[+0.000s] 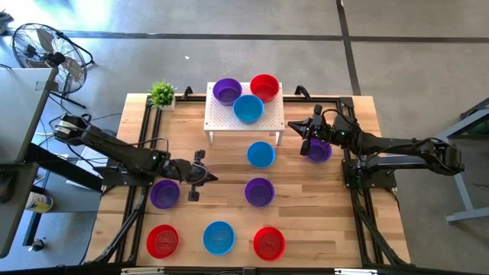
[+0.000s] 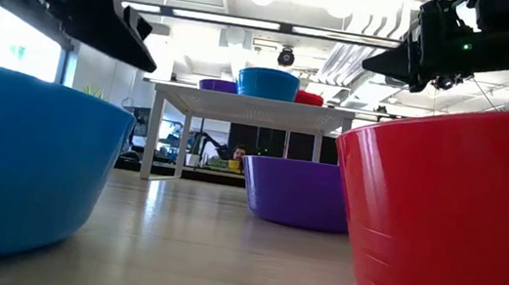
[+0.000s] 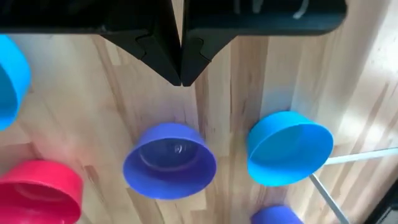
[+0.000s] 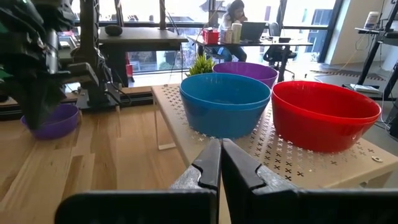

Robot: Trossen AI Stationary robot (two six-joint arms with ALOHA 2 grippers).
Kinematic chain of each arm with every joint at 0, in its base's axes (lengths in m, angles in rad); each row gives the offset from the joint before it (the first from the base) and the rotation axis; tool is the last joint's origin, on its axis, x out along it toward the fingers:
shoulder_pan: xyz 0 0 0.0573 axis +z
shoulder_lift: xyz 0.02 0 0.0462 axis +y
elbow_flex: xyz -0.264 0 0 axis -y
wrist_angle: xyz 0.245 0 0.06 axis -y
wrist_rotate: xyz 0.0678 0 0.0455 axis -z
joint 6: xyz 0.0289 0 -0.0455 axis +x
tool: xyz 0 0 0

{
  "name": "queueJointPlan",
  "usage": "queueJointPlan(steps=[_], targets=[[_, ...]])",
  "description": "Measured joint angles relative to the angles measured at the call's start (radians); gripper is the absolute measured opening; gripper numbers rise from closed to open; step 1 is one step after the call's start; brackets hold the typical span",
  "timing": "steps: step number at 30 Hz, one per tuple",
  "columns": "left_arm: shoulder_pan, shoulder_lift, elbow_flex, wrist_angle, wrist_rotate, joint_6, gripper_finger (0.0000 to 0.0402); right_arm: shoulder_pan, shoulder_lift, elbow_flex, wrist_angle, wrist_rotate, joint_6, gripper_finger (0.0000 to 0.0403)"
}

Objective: Pick & Place Mini bowls
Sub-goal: Stack the purple bowl on the purple bowl on the shelf

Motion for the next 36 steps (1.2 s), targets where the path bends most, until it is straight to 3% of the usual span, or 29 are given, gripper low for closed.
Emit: queueJointPlan(steps=[7,13,19,24,32,36], targets=[[0.015,-0.006,-0.158,0.35,-0.004,0.077,0.0003,0.0,0.0,0.0,0.001,-0.006,0.001,0.0003],[0.136,-0.006,-0.254,0.512,0.114,0.075,0.0003,0.002,0.0,0.0,0.004,-0.006,0.0,0.0003],[0.288,-0.006,-0.288,0.578,0.27,0.041,0.0003,0.053,0.0,0.0,0.008,-0.004,-0.005,0.0003],[0.337,-0.006,-0.288,0.611,0.403,0.038,0.0003,0.148,-0.001,0.005,0.029,0.017,-0.062,0.0003],[0.334,-0.006,-0.288,0.57,0.397,0.039,0.0003,0.312,-0.001,0.073,-0.08,0.194,-0.118,0.0003],[0.334,-0.006,-0.288,0.564,0.381,0.04,0.0003,0.38,-0.001,0.094,-0.146,0.219,-0.117,0.0003]])
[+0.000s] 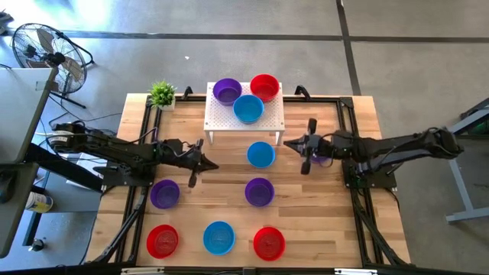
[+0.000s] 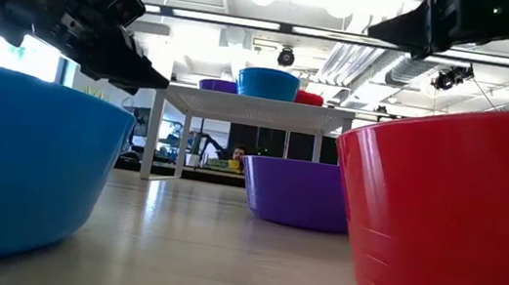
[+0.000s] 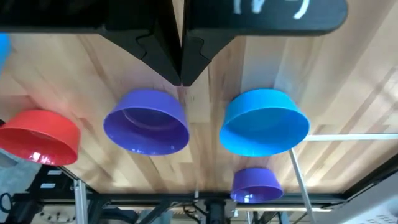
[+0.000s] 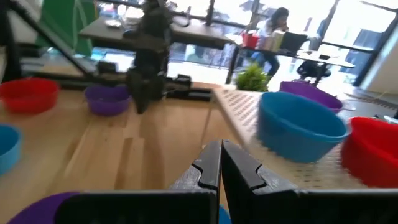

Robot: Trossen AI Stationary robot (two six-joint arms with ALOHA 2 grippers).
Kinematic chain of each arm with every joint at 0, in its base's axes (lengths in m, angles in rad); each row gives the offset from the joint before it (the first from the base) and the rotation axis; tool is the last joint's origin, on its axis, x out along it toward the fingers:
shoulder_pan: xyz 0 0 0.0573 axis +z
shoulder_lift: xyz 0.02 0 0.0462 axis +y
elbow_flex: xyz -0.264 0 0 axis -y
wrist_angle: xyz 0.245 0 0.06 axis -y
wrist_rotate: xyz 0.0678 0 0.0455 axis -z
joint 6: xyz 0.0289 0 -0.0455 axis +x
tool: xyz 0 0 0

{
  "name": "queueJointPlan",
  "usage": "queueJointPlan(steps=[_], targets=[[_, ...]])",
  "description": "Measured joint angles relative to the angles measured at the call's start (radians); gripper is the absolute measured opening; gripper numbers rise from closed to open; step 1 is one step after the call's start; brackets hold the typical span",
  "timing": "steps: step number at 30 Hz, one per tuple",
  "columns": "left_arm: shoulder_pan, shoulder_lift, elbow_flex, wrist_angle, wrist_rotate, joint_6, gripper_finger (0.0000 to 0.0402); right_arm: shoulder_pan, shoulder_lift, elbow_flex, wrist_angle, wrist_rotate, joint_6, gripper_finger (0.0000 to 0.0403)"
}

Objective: Pick & Place Mini bowls
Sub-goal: Stack the purple bowl on the purple bowl on the shelf

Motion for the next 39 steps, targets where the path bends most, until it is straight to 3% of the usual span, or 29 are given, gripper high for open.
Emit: queueJointPlan(steps=[4,11,19,24,31,39], targets=[[0.0,0.0,0.0,-0.001,-0.006,0.0,0.0003,0.07,0.003,0.0,-0.034,0.023,0.002,0.0007],[0.0,0.0,0.0,-0.002,-0.008,-0.002,0.0003,0.215,0.003,0.0,-0.077,0.2,0.004,0.0041],[0.0,0.0,0.0,-0.002,-0.012,-0.003,0.0003,0.346,0.004,0.0,-0.138,0.255,0.011,0.0091],[0.0,0.0,0.001,-0.002,-0.069,-0.003,0.0003,0.406,0.057,0.0,-0.137,0.325,0.014,0.0111],[0.0,0.0,0.001,-0.002,-0.105,-0.003,0.0003,0.431,0.217,0.0,-0.096,0.28,0.018,0.0139],[0.0,0.0,0.001,-0.002,-0.105,-0.003,0.0003,0.431,0.37,0.001,-0.047,0.224,0.04,0.0196]])
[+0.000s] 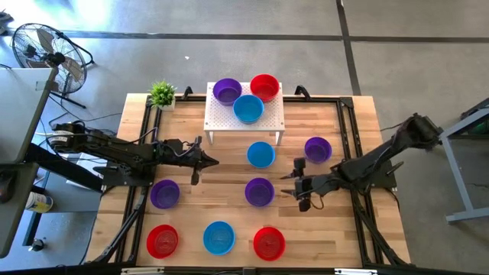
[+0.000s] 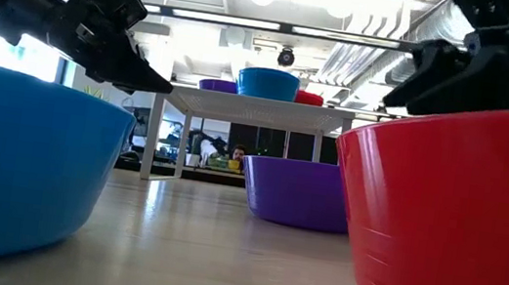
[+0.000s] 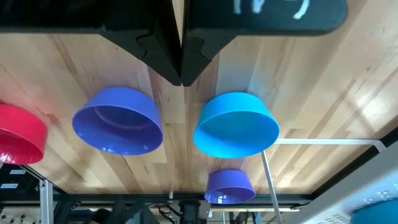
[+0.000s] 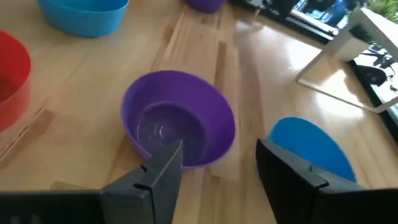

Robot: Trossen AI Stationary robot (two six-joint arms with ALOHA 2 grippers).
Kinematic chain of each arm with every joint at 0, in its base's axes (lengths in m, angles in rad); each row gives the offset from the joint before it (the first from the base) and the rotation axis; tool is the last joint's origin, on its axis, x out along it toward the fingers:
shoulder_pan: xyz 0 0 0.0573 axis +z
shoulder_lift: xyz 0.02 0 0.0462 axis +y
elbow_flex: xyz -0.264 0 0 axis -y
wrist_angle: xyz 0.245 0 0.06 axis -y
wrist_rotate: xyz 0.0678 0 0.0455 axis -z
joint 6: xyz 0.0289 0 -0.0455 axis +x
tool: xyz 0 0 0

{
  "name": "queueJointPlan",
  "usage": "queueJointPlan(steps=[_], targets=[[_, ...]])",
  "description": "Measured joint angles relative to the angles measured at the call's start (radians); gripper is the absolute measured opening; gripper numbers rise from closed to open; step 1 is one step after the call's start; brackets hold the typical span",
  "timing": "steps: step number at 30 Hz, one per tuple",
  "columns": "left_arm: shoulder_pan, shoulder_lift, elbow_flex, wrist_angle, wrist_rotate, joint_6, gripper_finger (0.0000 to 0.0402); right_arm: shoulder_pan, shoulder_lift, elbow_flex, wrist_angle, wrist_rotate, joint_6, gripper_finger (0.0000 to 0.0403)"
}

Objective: Pick & Place Mini bowls
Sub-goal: Stack the purple bowl on the purple bowl on the shelf

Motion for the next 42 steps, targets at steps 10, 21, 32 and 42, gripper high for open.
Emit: queueJointPlan(steps=[10,21,32,42], targets=[[0.0,0.0,0.0,-0.002,0.001,0.0,0.0003,0.0,0.269,0.214,-0.16,-0.133,-0.108,0.0196],[0.0,0.0,0.0,-0.015,0.002,0.0,0.0003,-0.01,0.485,0.468,-0.442,-0.156,-0.2,0.0114],[0.0,0.0,0.0,-0.015,0.004,-0.001,0.0003,-0.035,0.525,0.589,-0.532,-0.188,-0.329,0.0013],[0.0,0.0,0.0,-0.015,0.003,-0.001,0.0003,-0.132,0.524,0.658,-0.447,-0.329,-0.483,0.0001]])
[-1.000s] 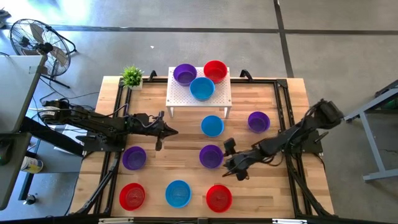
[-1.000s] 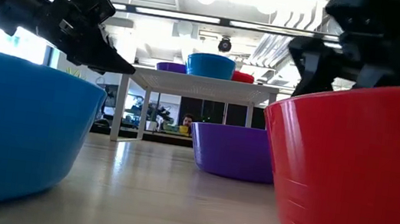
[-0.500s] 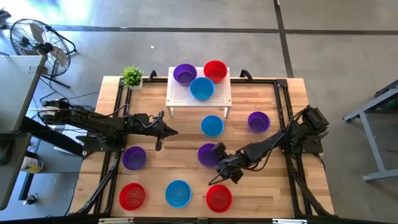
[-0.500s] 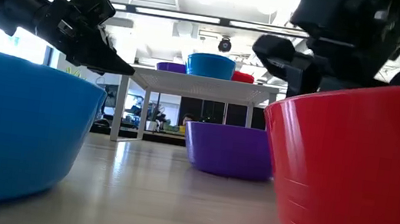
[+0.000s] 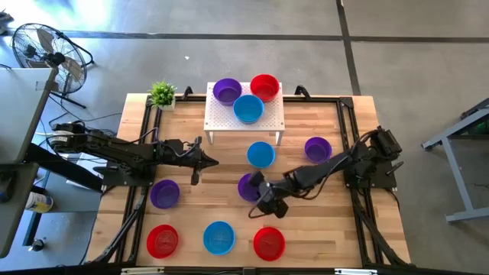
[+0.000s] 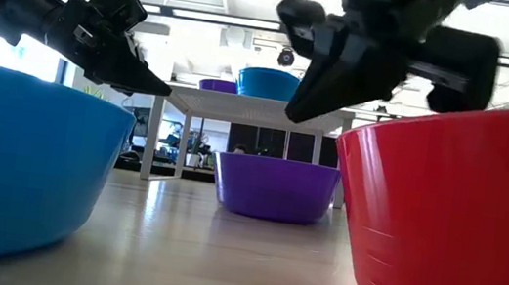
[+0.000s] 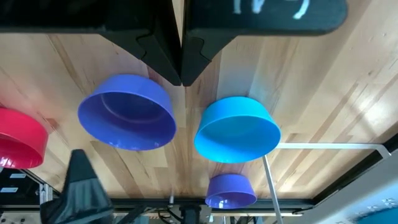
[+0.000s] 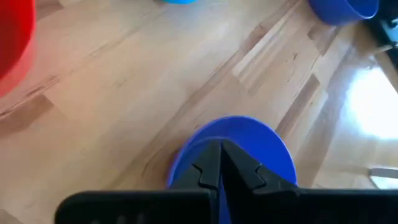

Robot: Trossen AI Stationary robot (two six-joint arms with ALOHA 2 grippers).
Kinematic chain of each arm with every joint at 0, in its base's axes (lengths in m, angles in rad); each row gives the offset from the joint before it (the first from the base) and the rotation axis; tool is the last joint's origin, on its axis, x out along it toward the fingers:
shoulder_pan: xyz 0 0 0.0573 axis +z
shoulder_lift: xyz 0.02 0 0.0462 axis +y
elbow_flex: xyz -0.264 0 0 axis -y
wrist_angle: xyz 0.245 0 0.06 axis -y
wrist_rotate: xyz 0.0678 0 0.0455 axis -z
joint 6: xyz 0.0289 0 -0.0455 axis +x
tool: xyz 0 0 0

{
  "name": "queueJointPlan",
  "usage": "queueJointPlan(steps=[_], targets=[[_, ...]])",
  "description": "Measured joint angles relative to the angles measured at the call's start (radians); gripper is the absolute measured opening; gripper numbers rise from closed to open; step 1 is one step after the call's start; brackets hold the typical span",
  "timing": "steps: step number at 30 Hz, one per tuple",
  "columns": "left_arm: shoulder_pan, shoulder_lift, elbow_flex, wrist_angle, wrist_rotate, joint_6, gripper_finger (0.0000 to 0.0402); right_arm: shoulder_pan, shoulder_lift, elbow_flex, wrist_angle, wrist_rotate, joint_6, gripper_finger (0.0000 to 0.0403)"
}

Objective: Pick & Place Mini bowls
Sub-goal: Stack the purple bowl on the purple bowl on the shelf

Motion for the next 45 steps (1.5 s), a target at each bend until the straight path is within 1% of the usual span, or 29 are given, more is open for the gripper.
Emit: queueJointPlan(steps=[2,6,8,12,14,17,19,22,24,26,30,31,34,37,39,45], targets=[[0.0,0.0,0.0,0.0,0.0,0.0,0.0003,-0.016,0.0,0.001,-0.006,0.004,0.025,0.0008],[0.0,0.0,0.0,0.0,0.0,0.0,0.0003,0.012,-0.009,0.003,-0.079,0.115,0.065,0.0038],[0.0,0.0,0.0,0.0,0.0,0.0,0.0003,0.036,-0.009,0.003,-0.097,0.141,0.093,0.006],[0.0,0.0,0.0,0.0,0.0,0.0,0.0003,0.057,-0.003,0.003,-0.145,0.116,0.171,0.0105],[0.0,0.0,0.0,0.0,-0.001,0.0,0.0003,0.056,0.008,0.002,-0.162,0.127,0.191,0.0122],[0.0,0.0,0.0,0.002,-0.003,0.0,0.0003,0.045,0.031,0.002,-0.15,0.146,0.181,0.0139],[0.0,0.0,0.0,-0.001,-0.002,0.0,0.0003,0.031,0.054,0.002,-0.131,0.122,0.155,0.0143],[0.0,0.0,0.0,0.0,-0.002,0.0,0.0003,0.011,0.089,0.002,-0.117,0.056,0.136,0.0139],[0.0,0.0,0.0,0.0,-0.002,0.0,0.0003,0.003,0.107,0.002,-0.097,0.035,0.134,0.0125],[0.0,0.0,0.0,0.0,-0.002,0.0,0.0003,-0.005,0.121,0.002,-0.082,0.026,0.132,0.0099],[0.0,0.0,0.0,-0.001,-0.002,0.0,0.0003,-0.02,0.125,0.001,-0.074,-0.018,0.093,0.0022],[0.0,0.0,0.0,-0.001,-0.002,0.0,0.0003,-0.02,0.124,0.001,-0.065,-0.019,0.081,0.0012],[0.0,0.0,0.0,0.001,-0.002,0.0,0.0003,-0.021,0.117,0.007,-0.031,-0.022,0.042,0.0015],[0.0,0.0,0.0,0.004,-0.002,0.0,0.0003,-0.04,0.118,0.024,0.015,-0.075,-0.004,0.0005],[0.0,0.0,0.0,0.003,-0.002,0.0,0.0003,-0.063,0.128,0.041,0.051,-0.118,-0.027,0.0005],[0.0,0.0,0.0,0.006,-0.002,0.0,0.0003,-0.127,0.213,0.147,0.035,-0.152,-0.09,0.0004]])
